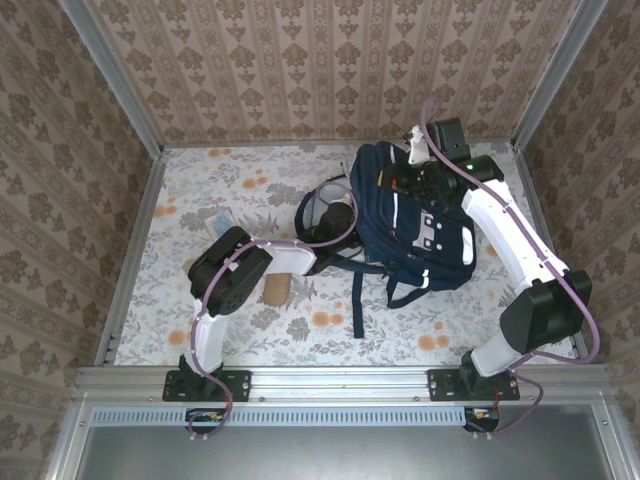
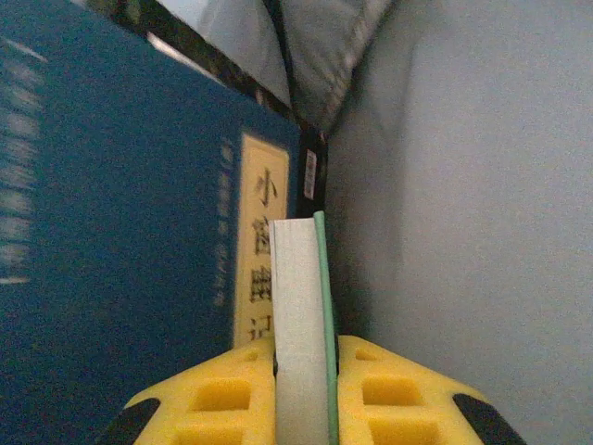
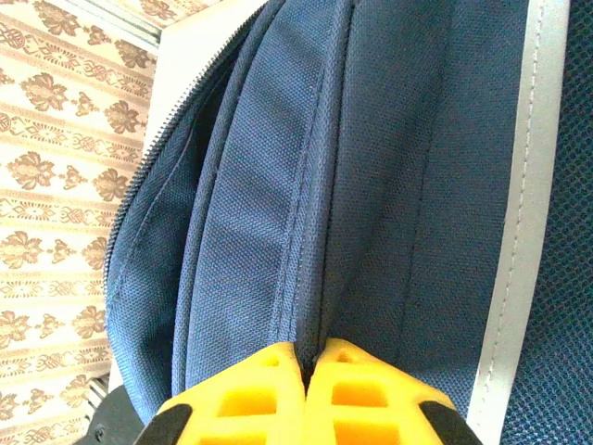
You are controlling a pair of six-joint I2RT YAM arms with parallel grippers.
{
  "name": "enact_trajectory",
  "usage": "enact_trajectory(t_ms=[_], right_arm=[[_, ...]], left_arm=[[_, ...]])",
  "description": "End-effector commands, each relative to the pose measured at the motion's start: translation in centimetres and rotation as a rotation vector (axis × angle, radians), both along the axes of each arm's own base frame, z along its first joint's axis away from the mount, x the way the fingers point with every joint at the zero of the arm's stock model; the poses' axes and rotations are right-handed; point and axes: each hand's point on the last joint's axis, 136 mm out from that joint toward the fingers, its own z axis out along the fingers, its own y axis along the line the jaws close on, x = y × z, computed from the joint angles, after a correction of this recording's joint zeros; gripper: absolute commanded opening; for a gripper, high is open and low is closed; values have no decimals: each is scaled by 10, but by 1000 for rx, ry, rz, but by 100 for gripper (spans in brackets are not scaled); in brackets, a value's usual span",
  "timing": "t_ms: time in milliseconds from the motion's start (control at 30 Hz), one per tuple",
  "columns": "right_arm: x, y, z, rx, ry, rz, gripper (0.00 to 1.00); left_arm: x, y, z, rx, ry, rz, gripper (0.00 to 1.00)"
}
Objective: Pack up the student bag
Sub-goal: Open the student bag at the center of the table, then pick up the pencil case from the middle-left of the table.
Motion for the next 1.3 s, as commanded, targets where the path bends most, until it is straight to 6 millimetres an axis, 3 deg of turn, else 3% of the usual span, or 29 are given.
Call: enact_trajectory(t_ms=[0, 67, 167, 500, 700, 867, 1067, 1267], right_arm=[[-2, 13, 68, 120, -212, 65, 0], [-2, 12, 69, 120, -212, 65, 0], [-3, 8, 64, 116, -205, 58, 0], [-2, -1, 45, 94, -202, 48, 0], [-4, 1, 28, 80, -176, 60, 1], [-10, 6, -6, 25, -128, 78, 4], [-18, 16, -43, -7, -79, 102, 2], [-20, 22, -49, 1, -80, 112, 2]], left_arm=[[-16, -23, 0, 69, -26, -68, 23], [-17, -19, -3, 95, -21, -56, 46], [-14, -1, 1, 140, -34, -21, 64], [-13, 89, 28, 426, -66, 76, 86], [-17, 150, 42, 491, -62, 146, 86], [-20, 212, 46, 565, -39, 223, 86], [-30, 289, 34, 671, 29, 319, 87], [-49, 362, 10, 783, 130, 417, 87]])
